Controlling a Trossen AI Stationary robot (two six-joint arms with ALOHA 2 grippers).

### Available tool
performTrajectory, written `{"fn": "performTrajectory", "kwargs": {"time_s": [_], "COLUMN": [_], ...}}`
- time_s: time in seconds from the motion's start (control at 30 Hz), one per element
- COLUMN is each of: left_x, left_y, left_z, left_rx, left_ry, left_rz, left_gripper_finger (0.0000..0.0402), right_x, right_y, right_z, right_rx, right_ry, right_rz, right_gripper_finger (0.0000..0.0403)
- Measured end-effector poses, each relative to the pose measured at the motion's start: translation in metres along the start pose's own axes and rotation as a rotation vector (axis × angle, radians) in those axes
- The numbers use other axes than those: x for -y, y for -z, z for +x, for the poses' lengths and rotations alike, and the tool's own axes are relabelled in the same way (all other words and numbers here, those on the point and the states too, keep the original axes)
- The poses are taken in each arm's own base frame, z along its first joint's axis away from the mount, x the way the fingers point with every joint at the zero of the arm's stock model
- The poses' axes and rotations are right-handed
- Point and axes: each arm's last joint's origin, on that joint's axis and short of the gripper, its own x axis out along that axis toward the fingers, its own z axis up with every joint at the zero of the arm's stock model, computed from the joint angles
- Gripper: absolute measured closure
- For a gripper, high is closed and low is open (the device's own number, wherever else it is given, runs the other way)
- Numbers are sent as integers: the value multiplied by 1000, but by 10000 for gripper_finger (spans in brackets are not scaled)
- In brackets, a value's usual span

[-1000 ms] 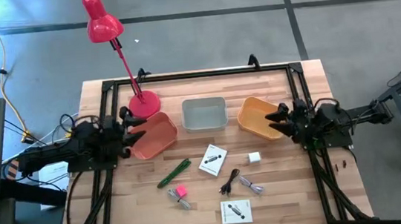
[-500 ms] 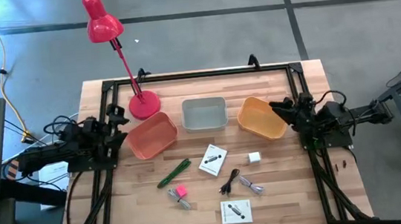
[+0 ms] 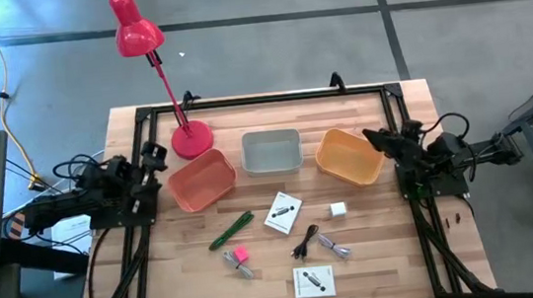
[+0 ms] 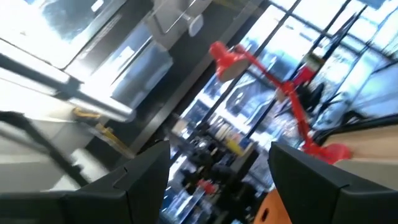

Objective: Pick and place items into bin
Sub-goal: Put the green charger cable into the dark brown bin

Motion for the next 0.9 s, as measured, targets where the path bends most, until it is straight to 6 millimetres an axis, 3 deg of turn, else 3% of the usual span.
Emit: {"fn": "performTrajectory", "kwargs": {"time_s": [0.27, 0.6, 0.83, 0.9], "left_x": [1, 5, -1, -2], "left_y": [0, 20, 34, 36], "left_z": [0, 5, 8, 8], "left_rx": [-7, -180, -206, -212], "left_ry": [41, 31, -308, -328], "left_rz": [-122, -443, -213, -212], "left_gripper_finger": [202, 202, 202, 202], "right_x": [-2, -9, -12, -11], "right_y": [1, 7, 11, 12], "right_z": [1, 13, 21, 23], "right_rx": [-33, -71, -36, -40], "right_ry": [-33, -123, -147, -145], "right_rz": [36, 31, -45, -37], "right_gripper_finger": [144, 144, 144, 144]}}
